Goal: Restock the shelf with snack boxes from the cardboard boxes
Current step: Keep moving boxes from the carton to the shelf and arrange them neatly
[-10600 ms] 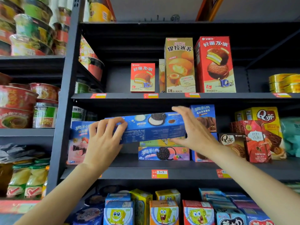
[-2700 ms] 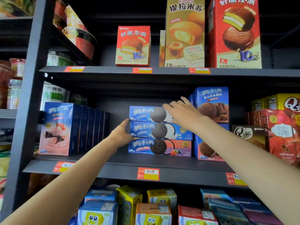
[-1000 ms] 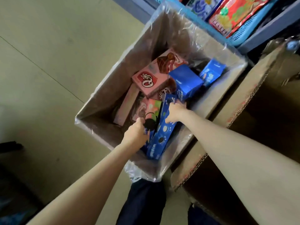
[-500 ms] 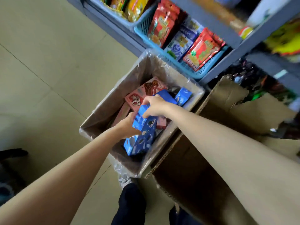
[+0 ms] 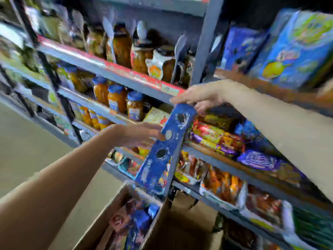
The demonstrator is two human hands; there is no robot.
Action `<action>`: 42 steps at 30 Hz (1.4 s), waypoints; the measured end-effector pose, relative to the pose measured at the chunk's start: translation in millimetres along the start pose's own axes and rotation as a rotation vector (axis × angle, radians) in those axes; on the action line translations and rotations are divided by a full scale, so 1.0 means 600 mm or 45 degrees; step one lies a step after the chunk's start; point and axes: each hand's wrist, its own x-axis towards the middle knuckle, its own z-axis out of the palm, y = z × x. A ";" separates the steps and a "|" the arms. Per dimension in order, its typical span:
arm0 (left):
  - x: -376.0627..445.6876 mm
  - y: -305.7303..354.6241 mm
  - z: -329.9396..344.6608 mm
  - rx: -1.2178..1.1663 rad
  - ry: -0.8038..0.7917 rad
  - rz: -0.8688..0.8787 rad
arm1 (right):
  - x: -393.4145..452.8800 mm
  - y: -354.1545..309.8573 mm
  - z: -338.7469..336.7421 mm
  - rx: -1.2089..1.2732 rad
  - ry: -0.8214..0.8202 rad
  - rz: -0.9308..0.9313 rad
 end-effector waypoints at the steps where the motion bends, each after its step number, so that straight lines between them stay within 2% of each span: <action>1: -0.017 0.049 -0.002 0.030 -0.008 0.068 | -0.048 -0.028 -0.022 -0.017 0.065 -0.043; 4: -0.075 0.187 0.006 0.103 -0.053 0.197 | -0.185 -0.090 -0.066 -0.043 0.330 -0.225; 6: -0.103 0.271 0.019 0.216 -0.013 0.267 | -0.260 -0.106 -0.091 0.031 0.477 -0.309; 11: -0.139 0.428 0.089 0.644 0.066 0.606 | -0.420 -0.092 -0.154 0.348 0.917 -0.295; 14: -0.143 0.502 0.147 0.876 0.275 0.873 | -0.511 -0.074 -0.185 0.549 1.110 -0.320; 17: -0.140 0.565 0.185 0.879 0.292 0.994 | -0.587 -0.058 -0.211 0.611 1.231 -0.363; 19: -0.135 0.598 0.195 0.806 0.264 0.994 | -0.623 -0.048 -0.224 0.453 1.284 -0.341; 20: -0.134 0.614 0.202 0.785 0.264 0.990 | -0.636 -0.044 -0.229 0.200 1.360 -0.248; 23: -0.127 0.656 0.220 0.721 0.247 0.990 | -0.661 -0.029 -0.238 -0.814 1.609 0.052; 25: -0.124 0.680 0.236 0.729 0.171 1.018 | -0.674 -0.017 -0.251 -1.277 1.785 0.018; 28: -0.120 0.715 0.262 0.779 0.079 1.032 | -0.690 -0.002 -0.288 -1.615 1.827 -0.147; 31: -0.096 0.763 0.271 0.786 0.308 1.143 | -0.703 0.009 -0.334 -1.500 1.876 -0.220; 34: -0.071 0.799 0.263 0.553 0.510 1.251 | -0.715 0.024 -0.378 -1.363 1.983 -0.215; 38: -0.040 0.803 0.257 0.101 0.310 1.104 | -0.720 0.056 -0.424 -1.195 2.064 -0.223; 42: -0.003 0.812 0.261 -0.072 0.191 1.214 | -0.711 0.073 -0.454 -1.050 2.118 -0.318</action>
